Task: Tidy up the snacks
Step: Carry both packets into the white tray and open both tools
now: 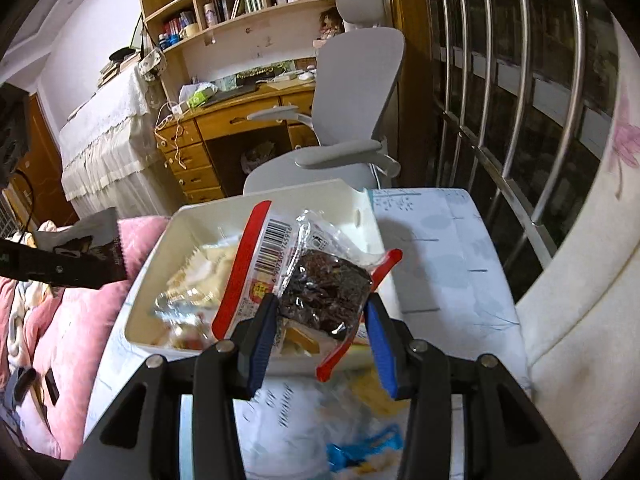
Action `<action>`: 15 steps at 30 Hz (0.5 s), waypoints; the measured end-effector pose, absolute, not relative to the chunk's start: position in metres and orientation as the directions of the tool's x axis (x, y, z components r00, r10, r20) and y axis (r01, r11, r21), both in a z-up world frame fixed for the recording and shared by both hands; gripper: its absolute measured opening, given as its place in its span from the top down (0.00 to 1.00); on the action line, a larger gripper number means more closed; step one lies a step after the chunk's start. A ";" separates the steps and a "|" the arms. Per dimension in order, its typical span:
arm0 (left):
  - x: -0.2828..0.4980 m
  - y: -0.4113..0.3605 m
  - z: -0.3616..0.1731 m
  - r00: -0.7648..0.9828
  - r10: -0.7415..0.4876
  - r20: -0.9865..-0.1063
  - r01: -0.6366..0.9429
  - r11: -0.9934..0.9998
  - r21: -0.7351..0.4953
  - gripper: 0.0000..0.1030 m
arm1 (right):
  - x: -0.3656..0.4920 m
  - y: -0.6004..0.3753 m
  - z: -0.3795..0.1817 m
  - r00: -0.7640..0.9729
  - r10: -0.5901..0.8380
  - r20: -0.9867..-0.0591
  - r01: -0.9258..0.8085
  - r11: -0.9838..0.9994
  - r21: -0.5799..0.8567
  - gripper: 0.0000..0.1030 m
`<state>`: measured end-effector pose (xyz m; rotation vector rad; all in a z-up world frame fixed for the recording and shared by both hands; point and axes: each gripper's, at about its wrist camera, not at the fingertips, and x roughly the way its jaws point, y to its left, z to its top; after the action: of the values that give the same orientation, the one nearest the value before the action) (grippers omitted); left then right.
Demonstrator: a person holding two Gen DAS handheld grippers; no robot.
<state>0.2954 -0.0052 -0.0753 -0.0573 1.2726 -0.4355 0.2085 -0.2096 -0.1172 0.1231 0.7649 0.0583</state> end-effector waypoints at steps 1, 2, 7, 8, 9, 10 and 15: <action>0.299 -0.004 -0.078 0.218 -0.338 -0.916 0.296 0.917 -0.268 0.84 | 0.211 -0.204 -0.118 0.723 0.092 -0.684 0.000 0.991 0.133 0.57; 0.305 -0.001 -0.081 0.210 -0.327 -0.921 0.311 0.916 -0.255 0.84 | 0.213 -0.198 -0.120 0.728 0.086 -0.680 0.011 0.991 0.137 0.57; 0.325 0.010 -0.099 0.195 -0.245 -0.950 0.321 0.931 -0.174 0.55 | 0.223 -0.178 -0.134 0.731 0.075 -0.678 0.057 0.984 0.171 0.55; 0.327 0.011 -0.103 0.185 -0.220 -0.958 0.319 0.935 -0.153 0.46 | 0.224 -0.175 -0.139 0.727 0.068 -0.684 0.075 0.981 0.177 0.54; 0.329 0.012 -0.108 0.168 -0.199 -0.965 0.326 0.936 -0.136 0.46 | 0.225 -0.173 -0.141 0.724 0.066 -0.687 0.085 0.979 0.183 0.52; 0.330 0.013 -0.111 0.158 -0.200 -0.967 0.336 0.932 -0.138 0.46 | 0.225 -0.171 -0.145 0.720 0.057 -0.692 0.101 0.978 0.184 0.50; 0.328 0.013 -0.115 0.149 -0.234 -0.961 0.387 0.908 -0.161 0.31 | 0.215 -0.164 -0.159 0.704 0.039 -0.709 0.142 0.970 0.195 0.50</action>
<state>0.3283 0.0130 -0.1145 0.1342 1.3505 -0.4480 0.2147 -0.1643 -0.1586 0.2435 0.7893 -0.0578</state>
